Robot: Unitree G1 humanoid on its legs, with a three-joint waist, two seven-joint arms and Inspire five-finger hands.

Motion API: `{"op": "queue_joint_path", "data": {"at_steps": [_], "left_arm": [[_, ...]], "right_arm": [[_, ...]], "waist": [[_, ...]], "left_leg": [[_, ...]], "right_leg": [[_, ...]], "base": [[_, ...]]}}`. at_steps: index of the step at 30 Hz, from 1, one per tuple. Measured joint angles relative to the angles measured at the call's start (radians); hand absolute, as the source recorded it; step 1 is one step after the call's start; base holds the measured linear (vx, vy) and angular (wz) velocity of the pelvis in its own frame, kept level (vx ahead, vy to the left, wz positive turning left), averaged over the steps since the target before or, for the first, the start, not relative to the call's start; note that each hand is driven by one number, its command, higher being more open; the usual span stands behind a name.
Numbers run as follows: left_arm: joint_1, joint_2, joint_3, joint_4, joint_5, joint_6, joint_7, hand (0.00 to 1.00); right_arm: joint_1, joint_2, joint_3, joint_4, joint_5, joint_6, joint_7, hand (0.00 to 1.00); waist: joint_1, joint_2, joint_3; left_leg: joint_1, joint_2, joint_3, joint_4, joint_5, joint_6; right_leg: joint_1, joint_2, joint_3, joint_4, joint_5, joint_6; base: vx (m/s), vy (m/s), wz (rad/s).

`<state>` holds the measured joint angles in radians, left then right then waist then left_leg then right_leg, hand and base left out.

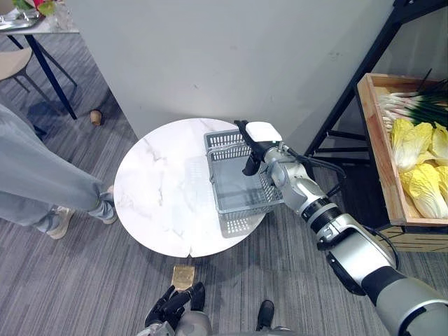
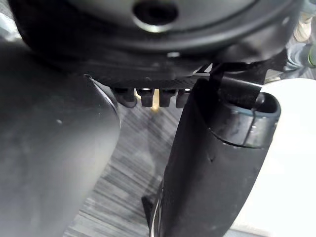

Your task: Pick vegetable in the basket

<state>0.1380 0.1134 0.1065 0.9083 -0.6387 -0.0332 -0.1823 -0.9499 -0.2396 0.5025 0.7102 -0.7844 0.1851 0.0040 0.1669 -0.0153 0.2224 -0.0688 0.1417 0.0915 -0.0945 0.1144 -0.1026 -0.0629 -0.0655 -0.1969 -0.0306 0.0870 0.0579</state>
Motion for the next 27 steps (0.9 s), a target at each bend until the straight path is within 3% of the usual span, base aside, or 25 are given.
{"op": "queue_joint_path", "data": {"at_steps": [7,19,27], "left_arm": [[-0.007,-0.001,-0.004,-0.021,-0.055,0.000,-0.001,1.00],[-0.011,0.004,-0.013,-0.063,-0.112,-0.002,-0.002,1.00],[-0.029,0.016,-0.027,-0.113,-0.161,-0.001,-0.020,1.00]], "right_arm": [[-0.070,-0.051,-0.001,0.037,0.001,0.039,-0.012,1.00],[-0.155,-0.078,-0.001,0.052,0.006,0.053,-0.052,1.00],[-0.257,-0.116,-0.001,0.130,0.006,0.038,-0.053,1.00]], "waist": [[0.019,-0.004,0.029],[0.038,-0.006,0.082],[0.061,-0.003,0.177]], "left_leg": [[-0.020,0.001,0.003,0.006,0.015,-0.011],[-0.051,0.019,-0.007,0.001,0.018,-0.012],[-0.094,0.021,-0.023,0.006,0.042,-0.022]], "right_leg": [[-0.022,0.001,-0.004,0.002,-0.002,-0.004],[-0.045,0.019,-0.019,0.017,-0.012,-0.018],[-0.107,0.013,-0.048,0.084,-0.046,-0.025]], "base": [[0.01,-0.003,0.02],[-0.04,-0.001,0.03],[-0.02,0.008,0.12]]}}
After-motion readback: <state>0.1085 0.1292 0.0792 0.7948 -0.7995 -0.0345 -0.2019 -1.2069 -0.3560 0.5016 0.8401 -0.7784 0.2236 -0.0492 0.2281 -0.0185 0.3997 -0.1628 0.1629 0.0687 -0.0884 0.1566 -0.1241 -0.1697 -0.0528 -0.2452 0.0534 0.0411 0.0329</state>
